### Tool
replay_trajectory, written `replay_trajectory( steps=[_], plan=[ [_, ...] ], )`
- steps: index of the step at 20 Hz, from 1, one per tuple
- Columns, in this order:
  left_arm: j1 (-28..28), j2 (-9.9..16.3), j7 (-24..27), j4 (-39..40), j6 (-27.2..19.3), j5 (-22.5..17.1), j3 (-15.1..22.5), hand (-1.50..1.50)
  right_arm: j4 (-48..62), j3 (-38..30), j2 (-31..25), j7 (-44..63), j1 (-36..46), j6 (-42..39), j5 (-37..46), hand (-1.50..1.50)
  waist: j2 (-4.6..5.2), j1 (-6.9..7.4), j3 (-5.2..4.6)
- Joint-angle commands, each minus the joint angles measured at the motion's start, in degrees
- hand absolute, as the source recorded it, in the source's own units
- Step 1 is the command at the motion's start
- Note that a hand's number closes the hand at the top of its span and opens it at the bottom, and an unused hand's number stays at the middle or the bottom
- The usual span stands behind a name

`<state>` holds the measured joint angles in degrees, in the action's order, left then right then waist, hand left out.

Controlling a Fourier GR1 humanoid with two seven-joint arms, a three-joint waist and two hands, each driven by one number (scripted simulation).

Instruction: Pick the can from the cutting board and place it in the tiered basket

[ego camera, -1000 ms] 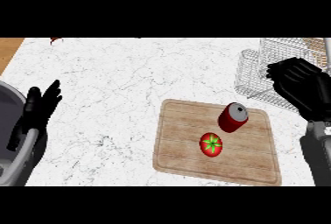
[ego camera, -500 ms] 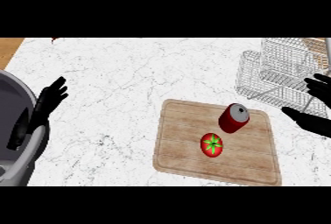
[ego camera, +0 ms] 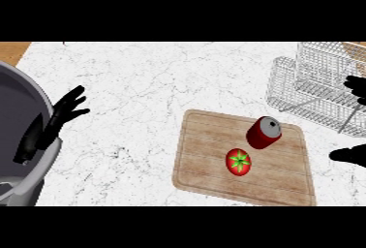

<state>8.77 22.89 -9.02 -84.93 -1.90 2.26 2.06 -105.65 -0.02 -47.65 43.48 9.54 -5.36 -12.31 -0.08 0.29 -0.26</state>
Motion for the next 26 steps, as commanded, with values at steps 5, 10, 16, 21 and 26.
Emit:
replay_trajectory(
  steps=[5,10,16,21,26],
  plan=[
    [3.4,-6.2,2.6,2.1,-3.7,5.8,-2.0,0.00,4.2,8.7,1.4,18.6,17.0,-2.2,1.1,-1.50,0.40,1.18,0.14],
    [1.9,-6.9,1.1,-0.9,0.9,6.9,-6.8,0.00,9.5,10.7,3.3,22.8,20.1,-4.8,-1.0,-1.50,0.29,1.41,0.17],
    [1.5,-10.0,2.8,-1.3,4.4,10.8,-11.7,0.00,13.3,15.3,4.3,23.2,21.2,-6.7,-0.5,-1.50,0.26,1.13,0.15],
    [0.8,-14.2,0.4,-5.2,7.3,13.9,-13.3,0.00,12.9,19.6,6.5,24.3,19.7,-4.7,1.0,-1.50,0.06,0.72,0.19],
    [-0.2,-16.9,4.1,-3.5,8.0,17.7,-16.4,0.00,9.6,21.4,6.3,25.2,19.2,-4.2,2.1,-1.50,0.00,-0.10,0.13]
  ],
)
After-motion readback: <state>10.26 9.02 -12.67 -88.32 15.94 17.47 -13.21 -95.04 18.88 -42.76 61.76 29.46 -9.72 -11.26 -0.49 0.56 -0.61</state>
